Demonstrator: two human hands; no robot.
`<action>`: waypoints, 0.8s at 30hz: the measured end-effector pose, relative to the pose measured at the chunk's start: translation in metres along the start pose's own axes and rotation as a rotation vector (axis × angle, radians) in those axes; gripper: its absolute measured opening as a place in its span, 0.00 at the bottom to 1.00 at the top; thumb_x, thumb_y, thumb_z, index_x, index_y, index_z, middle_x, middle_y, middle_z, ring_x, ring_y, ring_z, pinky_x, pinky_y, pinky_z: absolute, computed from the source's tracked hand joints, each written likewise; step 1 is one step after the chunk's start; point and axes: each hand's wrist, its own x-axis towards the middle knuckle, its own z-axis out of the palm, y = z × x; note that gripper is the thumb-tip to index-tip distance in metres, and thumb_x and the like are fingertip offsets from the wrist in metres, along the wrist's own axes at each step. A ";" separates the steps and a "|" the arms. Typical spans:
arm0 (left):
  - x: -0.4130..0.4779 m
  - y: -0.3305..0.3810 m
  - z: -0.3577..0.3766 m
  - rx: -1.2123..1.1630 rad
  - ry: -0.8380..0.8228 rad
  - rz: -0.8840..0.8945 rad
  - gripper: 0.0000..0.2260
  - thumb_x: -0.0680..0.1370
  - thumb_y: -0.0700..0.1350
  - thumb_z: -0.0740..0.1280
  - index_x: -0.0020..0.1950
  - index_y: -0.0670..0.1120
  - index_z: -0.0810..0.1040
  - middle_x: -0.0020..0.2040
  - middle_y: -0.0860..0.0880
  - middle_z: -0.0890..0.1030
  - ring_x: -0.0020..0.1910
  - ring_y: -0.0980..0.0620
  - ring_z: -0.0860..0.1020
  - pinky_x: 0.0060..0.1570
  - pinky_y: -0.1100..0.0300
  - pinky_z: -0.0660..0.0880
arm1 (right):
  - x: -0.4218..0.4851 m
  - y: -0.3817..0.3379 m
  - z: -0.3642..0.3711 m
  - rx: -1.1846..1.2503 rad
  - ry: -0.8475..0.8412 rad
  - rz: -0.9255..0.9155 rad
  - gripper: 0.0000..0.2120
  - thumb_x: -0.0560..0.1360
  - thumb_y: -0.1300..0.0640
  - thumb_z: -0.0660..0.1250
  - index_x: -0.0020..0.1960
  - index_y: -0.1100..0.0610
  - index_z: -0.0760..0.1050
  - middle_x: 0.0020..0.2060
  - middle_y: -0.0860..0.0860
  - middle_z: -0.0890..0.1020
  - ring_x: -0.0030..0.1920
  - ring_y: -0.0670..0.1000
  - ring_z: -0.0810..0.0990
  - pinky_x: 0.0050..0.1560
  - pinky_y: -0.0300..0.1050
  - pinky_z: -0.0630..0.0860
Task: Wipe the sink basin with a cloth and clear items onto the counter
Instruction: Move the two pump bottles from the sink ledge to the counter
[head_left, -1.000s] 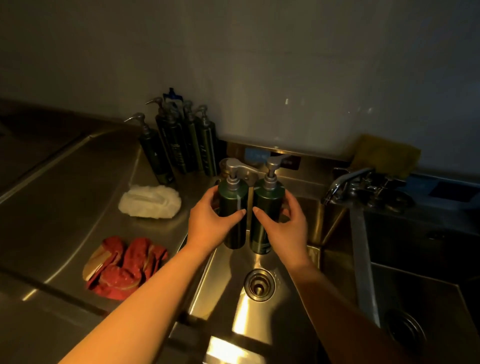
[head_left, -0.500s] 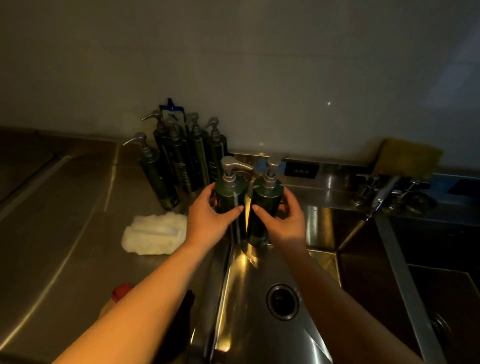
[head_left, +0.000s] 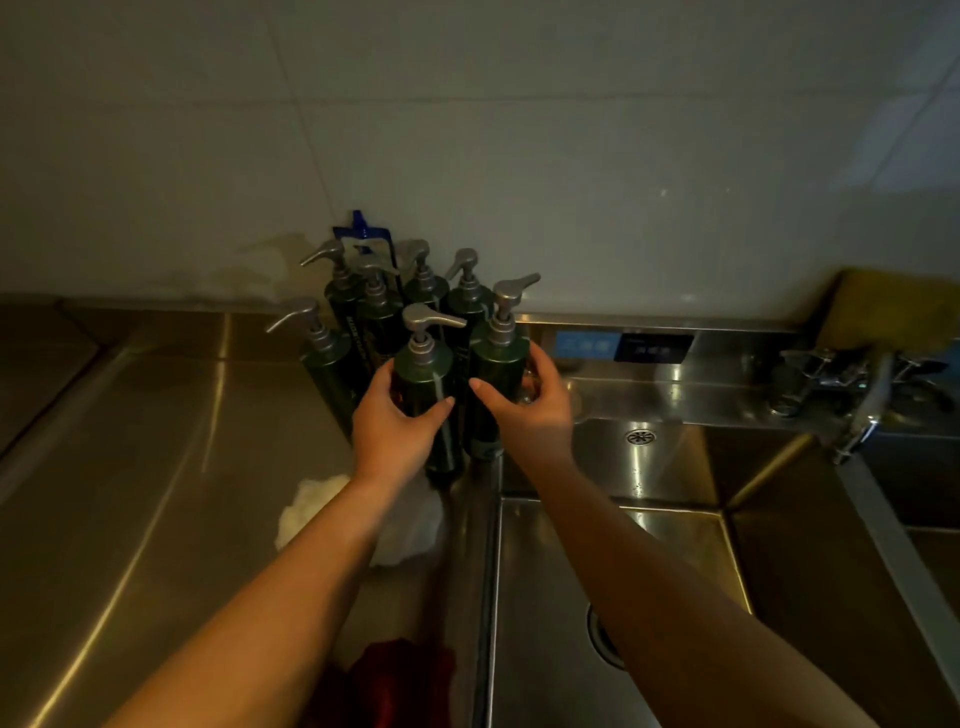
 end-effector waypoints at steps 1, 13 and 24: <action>0.004 -0.005 -0.001 -0.009 0.004 -0.016 0.25 0.67 0.44 0.77 0.62 0.51 0.73 0.54 0.56 0.79 0.57 0.55 0.77 0.55 0.59 0.73 | 0.002 0.002 0.004 -0.002 0.001 0.006 0.27 0.68 0.56 0.75 0.61 0.40 0.69 0.58 0.43 0.77 0.58 0.39 0.76 0.58 0.50 0.77; 0.032 -0.024 0.007 0.022 -0.022 -0.053 0.27 0.69 0.41 0.75 0.65 0.52 0.70 0.58 0.55 0.76 0.58 0.57 0.73 0.58 0.58 0.69 | 0.020 0.027 0.026 -0.136 -0.014 -0.025 0.31 0.68 0.59 0.75 0.68 0.51 0.68 0.62 0.49 0.76 0.63 0.47 0.74 0.62 0.53 0.74; 0.025 -0.022 0.000 0.009 -0.071 -0.015 0.33 0.70 0.40 0.74 0.70 0.56 0.65 0.66 0.51 0.73 0.67 0.52 0.70 0.65 0.49 0.69 | 0.020 0.032 0.025 -0.159 -0.071 0.010 0.33 0.68 0.58 0.75 0.69 0.49 0.65 0.64 0.48 0.75 0.65 0.47 0.72 0.64 0.52 0.72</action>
